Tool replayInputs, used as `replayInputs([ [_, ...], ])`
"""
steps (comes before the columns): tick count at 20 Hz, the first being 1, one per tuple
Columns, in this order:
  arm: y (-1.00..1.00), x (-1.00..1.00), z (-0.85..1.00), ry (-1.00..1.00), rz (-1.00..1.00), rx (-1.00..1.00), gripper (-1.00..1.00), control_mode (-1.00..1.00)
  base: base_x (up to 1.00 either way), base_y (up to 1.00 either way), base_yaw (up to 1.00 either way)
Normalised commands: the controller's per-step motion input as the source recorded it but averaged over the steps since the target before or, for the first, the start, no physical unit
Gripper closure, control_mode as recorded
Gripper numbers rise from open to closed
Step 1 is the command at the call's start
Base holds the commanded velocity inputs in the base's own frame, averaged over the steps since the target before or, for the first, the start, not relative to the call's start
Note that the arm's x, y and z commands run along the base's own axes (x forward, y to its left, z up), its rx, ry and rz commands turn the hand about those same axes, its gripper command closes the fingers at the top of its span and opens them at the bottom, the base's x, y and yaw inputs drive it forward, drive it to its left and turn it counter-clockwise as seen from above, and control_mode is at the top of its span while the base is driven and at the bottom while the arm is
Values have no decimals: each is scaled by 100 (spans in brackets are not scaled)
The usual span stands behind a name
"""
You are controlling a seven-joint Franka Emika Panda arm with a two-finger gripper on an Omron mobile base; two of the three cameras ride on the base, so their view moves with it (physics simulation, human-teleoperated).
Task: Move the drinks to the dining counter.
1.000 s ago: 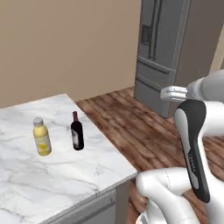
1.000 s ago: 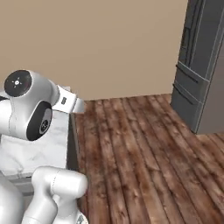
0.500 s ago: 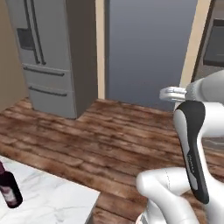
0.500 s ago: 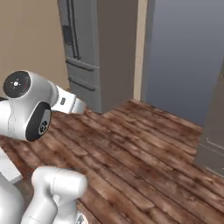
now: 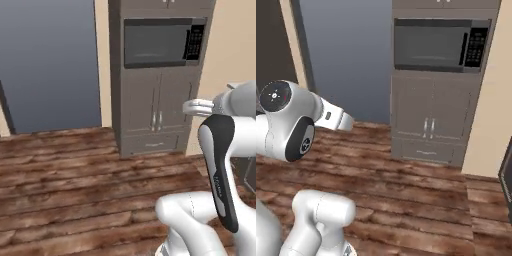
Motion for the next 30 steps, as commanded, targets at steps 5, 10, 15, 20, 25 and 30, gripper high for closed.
replayInputs([
  [5,0,0,0,0,0,0,-100,100,0,-1,-92],
  [10,0,0,0,0,0,0,-100,100,0,-11,-90],
  [15,0,0,0,0,0,0,-100,100,43,43,-61],
  [20,0,0,0,0,0,0,-100,100,100,63,-29],
  [25,0,0,0,0,0,0,-100,100,100,35,-21],
  [30,0,0,0,0,0,0,-100,100,97,-44,-21],
])
